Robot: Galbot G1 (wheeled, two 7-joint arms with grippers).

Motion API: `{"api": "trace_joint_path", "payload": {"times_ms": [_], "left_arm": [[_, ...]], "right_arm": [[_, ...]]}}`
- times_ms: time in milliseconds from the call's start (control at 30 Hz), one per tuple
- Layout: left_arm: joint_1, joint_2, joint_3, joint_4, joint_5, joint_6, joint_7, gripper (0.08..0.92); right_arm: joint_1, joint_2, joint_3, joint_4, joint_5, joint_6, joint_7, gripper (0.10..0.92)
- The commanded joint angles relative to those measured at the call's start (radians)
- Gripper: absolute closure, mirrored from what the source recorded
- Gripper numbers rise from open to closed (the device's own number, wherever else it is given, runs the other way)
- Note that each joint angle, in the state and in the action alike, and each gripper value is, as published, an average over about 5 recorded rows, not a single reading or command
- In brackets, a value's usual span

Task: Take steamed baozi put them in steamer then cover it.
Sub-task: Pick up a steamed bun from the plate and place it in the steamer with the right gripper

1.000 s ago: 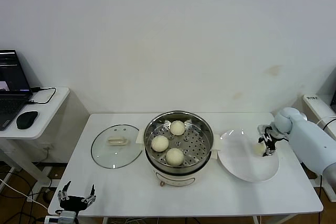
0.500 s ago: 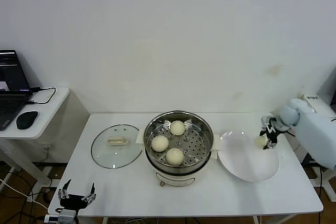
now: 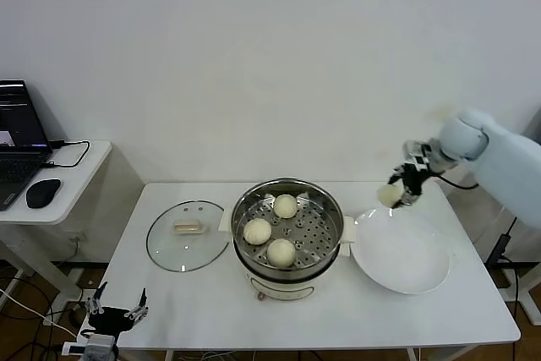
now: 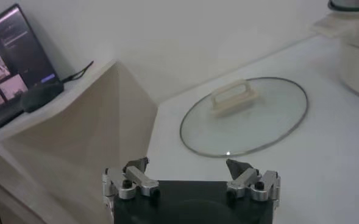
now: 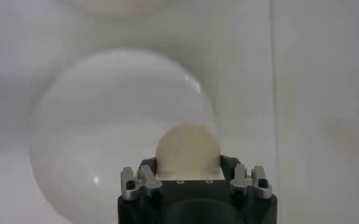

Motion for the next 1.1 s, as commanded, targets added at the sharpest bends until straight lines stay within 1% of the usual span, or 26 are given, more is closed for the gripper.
{"api": "trace_joint_path", "payload": {"times_ms": [33,167,533,767,1100], "left_arm": [[-0.001,0.005,-0.006,-0.019,-0.003,0.0,0.001,0.177],[-0.005,0.004,-0.012,-0.024,-0.006,0.001,0.0,0.177],[-0.012,0.003,-0.015,-0.029,-0.007,-0.001,0.002,0.177],[-0.016,-0.002,-0.015,-0.027,-0.008,0.0,0.003,0.177],[-0.026,-0.004,-0.012,-0.003,-0.008,-0.003,0.002,0.177]], "right_arm": [[0.274,0.109,-0.237,0.144,0.274,-0.149,-0.009,0.389],[0.3,0.172,-0.269,0.143,0.308,-0.183,-0.008,0.389],[0.248,0.261,-0.295,0.136,0.296,-0.236,0.012,0.389],[0.126,0.306,-0.254,0.098,0.241,-0.258,0.029,0.389],[0.059,0.338,-0.267,0.043,0.146,-0.254,0.037,0.389]]}}
